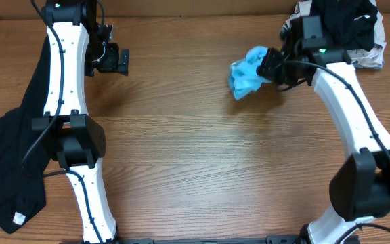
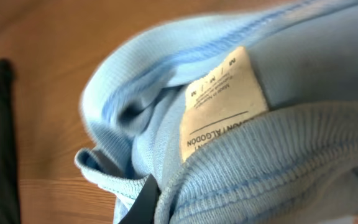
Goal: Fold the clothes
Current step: 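Carry the bundle to the clothes box at top right and release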
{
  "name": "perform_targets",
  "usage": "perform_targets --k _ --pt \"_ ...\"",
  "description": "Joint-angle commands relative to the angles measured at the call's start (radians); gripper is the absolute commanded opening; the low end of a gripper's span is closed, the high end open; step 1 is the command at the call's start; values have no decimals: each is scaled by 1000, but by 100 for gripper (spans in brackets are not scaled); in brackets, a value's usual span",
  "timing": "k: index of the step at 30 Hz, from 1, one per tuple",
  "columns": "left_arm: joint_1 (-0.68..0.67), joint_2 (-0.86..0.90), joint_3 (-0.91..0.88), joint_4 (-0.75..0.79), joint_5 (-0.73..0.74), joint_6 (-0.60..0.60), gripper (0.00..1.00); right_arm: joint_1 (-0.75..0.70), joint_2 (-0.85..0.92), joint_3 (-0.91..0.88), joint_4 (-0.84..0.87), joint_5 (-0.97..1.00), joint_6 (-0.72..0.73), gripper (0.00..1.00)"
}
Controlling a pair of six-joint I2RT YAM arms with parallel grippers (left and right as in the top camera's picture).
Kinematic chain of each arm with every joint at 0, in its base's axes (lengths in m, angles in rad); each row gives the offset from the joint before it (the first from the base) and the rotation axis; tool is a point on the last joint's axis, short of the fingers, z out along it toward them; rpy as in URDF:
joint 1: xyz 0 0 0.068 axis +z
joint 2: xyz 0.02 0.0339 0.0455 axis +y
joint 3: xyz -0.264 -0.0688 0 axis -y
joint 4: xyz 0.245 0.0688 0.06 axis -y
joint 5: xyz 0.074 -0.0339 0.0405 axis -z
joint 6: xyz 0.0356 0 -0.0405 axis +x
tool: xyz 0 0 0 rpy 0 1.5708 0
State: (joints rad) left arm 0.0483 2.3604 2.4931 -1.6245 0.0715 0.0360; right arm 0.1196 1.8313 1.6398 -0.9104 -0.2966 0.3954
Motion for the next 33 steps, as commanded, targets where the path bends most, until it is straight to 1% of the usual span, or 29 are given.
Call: perform_targets --k 1,5,12,14,21,28,33 --pt "2 7 -6 -2 7 21 100 4 -41 81 3 -19 -61 4" --pt "2 8 -6 -9 7 21 100 2 -42 152 5 -13 -87 4" --pt "2 7 -6 -11 7 21 100 -1 -42 330 15 183 -142 4" --pt "2 7 -6 -10 7 21 100 -19 -42 376 47 233 -159 4" --pt "2 7 -6 -1 7 21 100 -147 -37 395 208 220 -202 4" --pt "2 7 -6 10 7 21 100 -299 7 395 380 95 -268 4" --pt "2 7 -6 10 8 9 100 -381 74 395 491 -3 -270 4"
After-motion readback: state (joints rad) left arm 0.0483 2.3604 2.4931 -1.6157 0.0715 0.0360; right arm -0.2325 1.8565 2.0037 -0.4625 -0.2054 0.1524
